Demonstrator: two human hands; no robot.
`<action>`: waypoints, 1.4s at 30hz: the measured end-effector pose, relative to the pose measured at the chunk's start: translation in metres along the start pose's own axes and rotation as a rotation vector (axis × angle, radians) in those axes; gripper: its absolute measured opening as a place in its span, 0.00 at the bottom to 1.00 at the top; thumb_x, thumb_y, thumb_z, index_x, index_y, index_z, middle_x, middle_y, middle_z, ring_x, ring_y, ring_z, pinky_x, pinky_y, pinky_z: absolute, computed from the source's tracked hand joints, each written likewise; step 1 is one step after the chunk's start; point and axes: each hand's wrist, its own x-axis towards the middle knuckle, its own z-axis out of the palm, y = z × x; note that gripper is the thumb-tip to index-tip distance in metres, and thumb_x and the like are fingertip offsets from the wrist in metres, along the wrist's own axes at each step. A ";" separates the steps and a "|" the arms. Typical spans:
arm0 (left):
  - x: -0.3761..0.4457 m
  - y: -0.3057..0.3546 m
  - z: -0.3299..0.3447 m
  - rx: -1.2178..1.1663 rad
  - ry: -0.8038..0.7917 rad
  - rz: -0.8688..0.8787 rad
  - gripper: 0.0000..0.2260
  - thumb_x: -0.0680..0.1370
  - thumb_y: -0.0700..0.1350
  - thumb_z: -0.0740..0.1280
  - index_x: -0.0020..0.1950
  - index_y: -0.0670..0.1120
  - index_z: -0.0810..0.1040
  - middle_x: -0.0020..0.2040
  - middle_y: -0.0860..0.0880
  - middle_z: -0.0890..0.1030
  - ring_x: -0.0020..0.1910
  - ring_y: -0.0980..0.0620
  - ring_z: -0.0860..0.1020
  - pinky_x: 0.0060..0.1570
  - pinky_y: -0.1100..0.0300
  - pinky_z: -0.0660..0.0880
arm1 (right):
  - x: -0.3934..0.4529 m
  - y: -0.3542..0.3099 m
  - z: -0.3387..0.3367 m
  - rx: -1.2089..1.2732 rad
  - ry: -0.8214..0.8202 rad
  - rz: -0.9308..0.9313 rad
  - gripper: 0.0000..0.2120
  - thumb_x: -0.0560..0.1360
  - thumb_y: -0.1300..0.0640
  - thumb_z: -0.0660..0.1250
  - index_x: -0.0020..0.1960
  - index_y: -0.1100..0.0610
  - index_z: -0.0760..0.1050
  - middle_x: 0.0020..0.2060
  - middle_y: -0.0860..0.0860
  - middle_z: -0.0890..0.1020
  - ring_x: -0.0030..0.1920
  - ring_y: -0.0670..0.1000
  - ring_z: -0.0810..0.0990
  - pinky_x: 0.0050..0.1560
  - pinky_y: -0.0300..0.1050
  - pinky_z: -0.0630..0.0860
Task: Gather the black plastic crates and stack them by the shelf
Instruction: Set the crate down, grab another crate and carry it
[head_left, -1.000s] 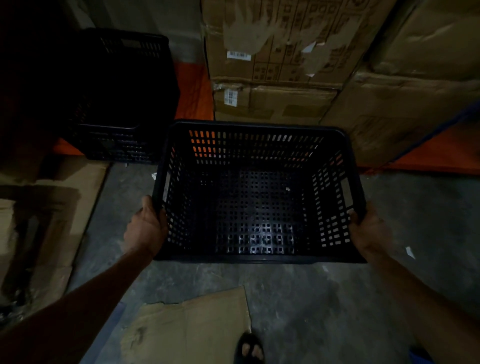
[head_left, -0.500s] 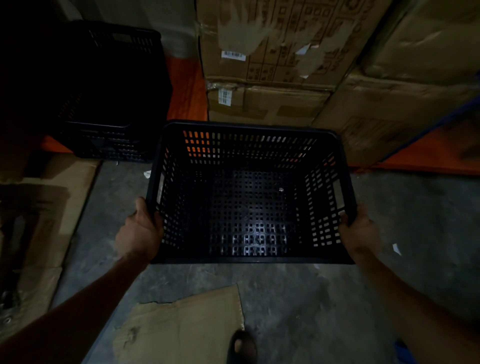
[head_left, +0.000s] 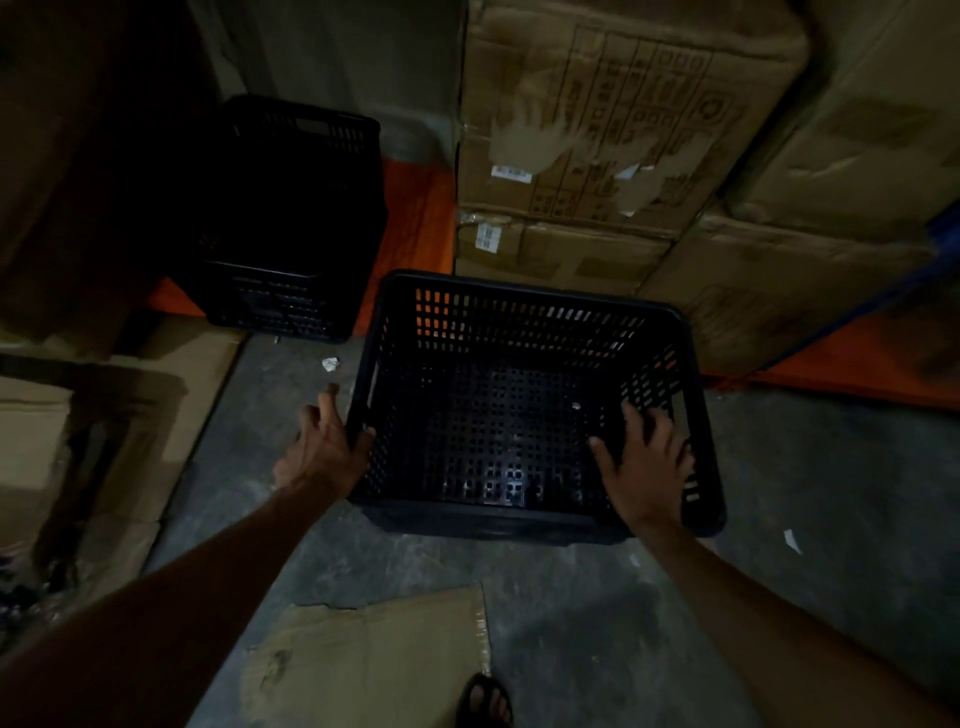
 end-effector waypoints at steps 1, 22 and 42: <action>-0.004 -0.002 -0.006 -0.020 -0.002 0.005 0.31 0.77 0.58 0.60 0.76 0.52 0.51 0.69 0.41 0.66 0.62 0.34 0.75 0.53 0.39 0.75 | -0.002 -0.016 -0.004 0.029 -0.024 -0.025 0.32 0.75 0.35 0.50 0.72 0.52 0.62 0.68 0.60 0.66 0.66 0.64 0.66 0.64 0.64 0.62; -0.027 -0.172 -0.255 -0.373 0.005 -0.114 0.22 0.79 0.51 0.61 0.70 0.41 0.66 0.63 0.37 0.78 0.62 0.39 0.76 0.59 0.54 0.71 | -0.073 -0.401 -0.115 0.617 -0.363 -0.298 0.29 0.76 0.37 0.56 0.73 0.46 0.58 0.73 0.51 0.61 0.72 0.55 0.64 0.69 0.60 0.55; 0.322 -0.140 -0.103 -0.984 -0.207 -0.515 0.26 0.79 0.58 0.61 0.74 0.52 0.59 0.62 0.42 0.75 0.51 0.43 0.75 0.51 0.48 0.75 | 0.248 -0.479 0.104 0.776 -0.579 -0.078 0.36 0.76 0.47 0.65 0.77 0.52 0.50 0.74 0.51 0.63 0.72 0.54 0.65 0.69 0.49 0.65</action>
